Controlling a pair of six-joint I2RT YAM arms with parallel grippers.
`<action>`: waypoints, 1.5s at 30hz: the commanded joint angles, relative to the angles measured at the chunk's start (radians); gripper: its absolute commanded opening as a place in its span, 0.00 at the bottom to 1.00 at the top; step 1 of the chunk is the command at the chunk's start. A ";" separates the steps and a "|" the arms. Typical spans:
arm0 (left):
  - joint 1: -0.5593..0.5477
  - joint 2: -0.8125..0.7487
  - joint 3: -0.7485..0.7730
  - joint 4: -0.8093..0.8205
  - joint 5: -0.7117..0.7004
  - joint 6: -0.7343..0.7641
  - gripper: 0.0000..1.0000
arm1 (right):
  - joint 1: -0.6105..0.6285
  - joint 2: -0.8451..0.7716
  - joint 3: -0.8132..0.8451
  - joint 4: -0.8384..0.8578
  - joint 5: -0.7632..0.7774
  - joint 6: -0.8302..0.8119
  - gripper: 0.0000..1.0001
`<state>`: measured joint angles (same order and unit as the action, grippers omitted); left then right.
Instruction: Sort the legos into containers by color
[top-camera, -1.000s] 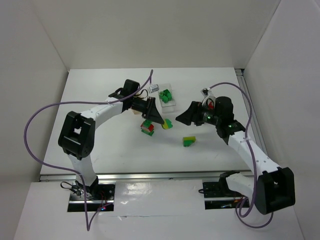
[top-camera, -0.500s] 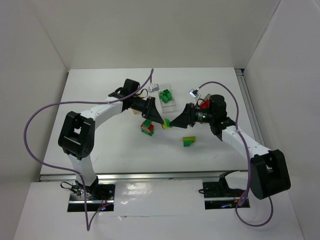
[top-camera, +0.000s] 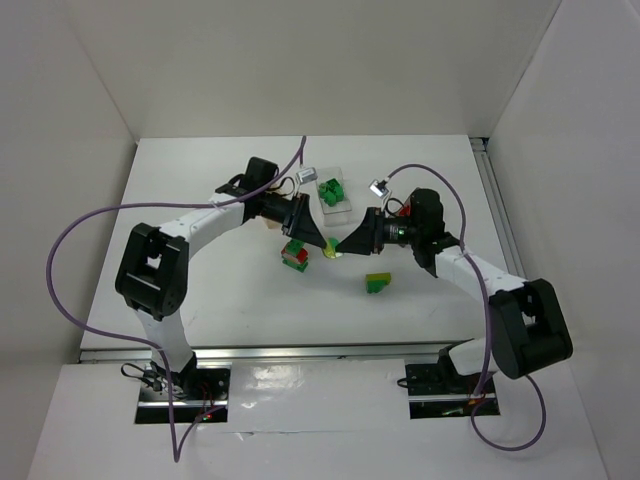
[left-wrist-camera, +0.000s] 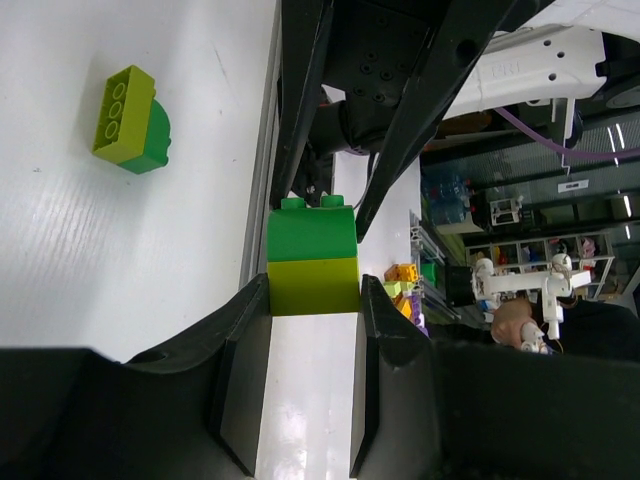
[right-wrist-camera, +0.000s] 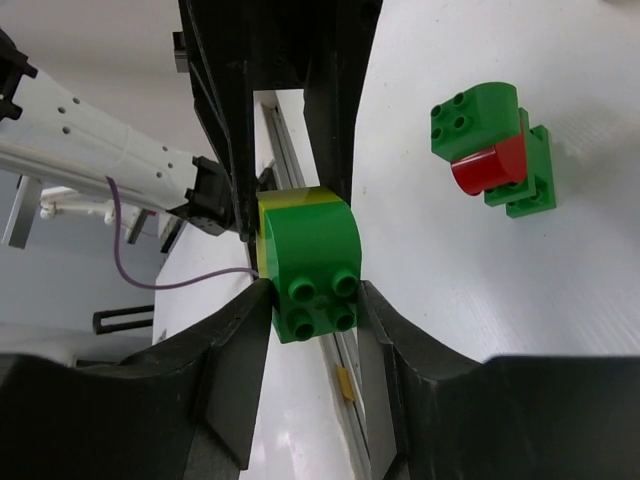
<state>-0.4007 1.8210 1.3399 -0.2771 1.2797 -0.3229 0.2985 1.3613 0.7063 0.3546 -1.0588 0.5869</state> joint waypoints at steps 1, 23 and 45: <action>-0.003 -0.045 0.028 0.018 0.041 0.045 0.00 | 0.007 -0.002 0.005 0.133 -0.036 0.033 0.45; -0.012 -0.063 0.028 0.009 0.061 0.073 0.00 | 0.015 0.026 -0.037 0.228 -0.067 0.085 0.47; 0.043 -0.063 0.028 0.012 0.043 0.070 0.00 | -0.136 -0.089 -0.206 0.357 -0.055 0.223 0.19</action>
<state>-0.3870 1.8019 1.3415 -0.2920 1.2854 -0.2836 0.1860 1.3231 0.5167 0.7238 -1.1339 0.8242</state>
